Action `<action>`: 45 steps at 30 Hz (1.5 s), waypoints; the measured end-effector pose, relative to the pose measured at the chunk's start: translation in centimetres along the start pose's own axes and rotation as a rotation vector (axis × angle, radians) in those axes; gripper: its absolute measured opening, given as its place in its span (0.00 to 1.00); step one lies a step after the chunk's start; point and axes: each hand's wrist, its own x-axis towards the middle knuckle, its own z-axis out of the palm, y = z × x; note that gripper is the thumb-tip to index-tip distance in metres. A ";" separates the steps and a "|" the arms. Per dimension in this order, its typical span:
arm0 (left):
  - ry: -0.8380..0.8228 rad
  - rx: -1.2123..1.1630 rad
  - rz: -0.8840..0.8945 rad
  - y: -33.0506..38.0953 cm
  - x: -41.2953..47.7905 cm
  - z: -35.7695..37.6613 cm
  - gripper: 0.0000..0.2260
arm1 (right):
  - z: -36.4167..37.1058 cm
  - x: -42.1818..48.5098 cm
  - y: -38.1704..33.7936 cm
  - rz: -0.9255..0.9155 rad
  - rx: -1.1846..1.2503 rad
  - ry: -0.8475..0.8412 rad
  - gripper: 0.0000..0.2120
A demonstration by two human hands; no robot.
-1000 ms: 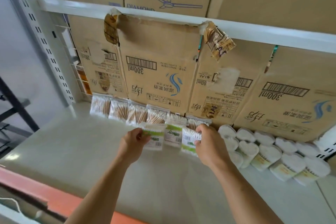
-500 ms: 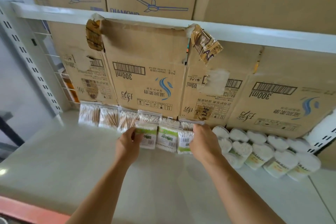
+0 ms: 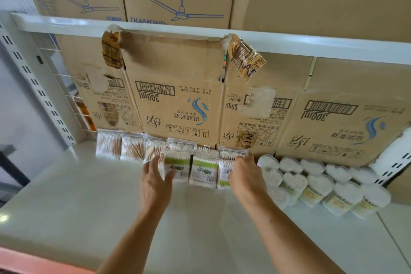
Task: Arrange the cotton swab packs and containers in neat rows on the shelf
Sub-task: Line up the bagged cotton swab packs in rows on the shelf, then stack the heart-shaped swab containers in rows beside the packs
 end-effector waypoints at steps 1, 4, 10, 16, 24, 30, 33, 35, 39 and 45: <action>0.014 0.037 0.068 0.5 -0.8 0.2 0.26 | 0.1 0.0 0.0 0.006 -0.001 0.002 0.09; -0.073 0.160 0.350 1.9 -2.8 1.8 0.28 | 0.2 -0.1 -0.1 0.015 -0.012 0.003 0.09; -0.256 0.387 0.463 3.8 -3.5 3.9 0.32 | 0.3 -0.5 -0.3 0.003 -0.009 0.030 0.09; -0.265 0.401 0.392 4.2 -3.3 3.9 0.30 | 0.6 -1.4 -0.3 -0.034 0.050 0.056 0.15; -0.213 0.349 0.354 3.6 -4.5 2.4 0.29 | 0.2 -4.0 0.3 -0.148 0.170 0.064 0.20; -0.128 0.288 0.450 7.8 -5.4 1.4 0.25 | -1.4 -5.1 1.6 -0.215 0.177 0.194 0.24; -0.274 0.353 0.439 10.2 -5.5 1.3 0.26 | -3.1 -5.3 4.1 -0.163 0.114 0.275 0.25; -0.374 0.339 0.444 11.6 -5.7 1.7 0.27 | -3.9 -5.6 6.8 -0.059 0.107 0.312 0.25; -0.474 0.291 0.545 15.8 -7.4 3.8 0.29 | -5.1 -6.5 13.0 0.153 0.098 0.324 0.26; -0.531 0.250 0.730 23.0 -12.5 8.1 0.35 | -6.7 -9.0 22.2 0.399 0.172 0.319 0.27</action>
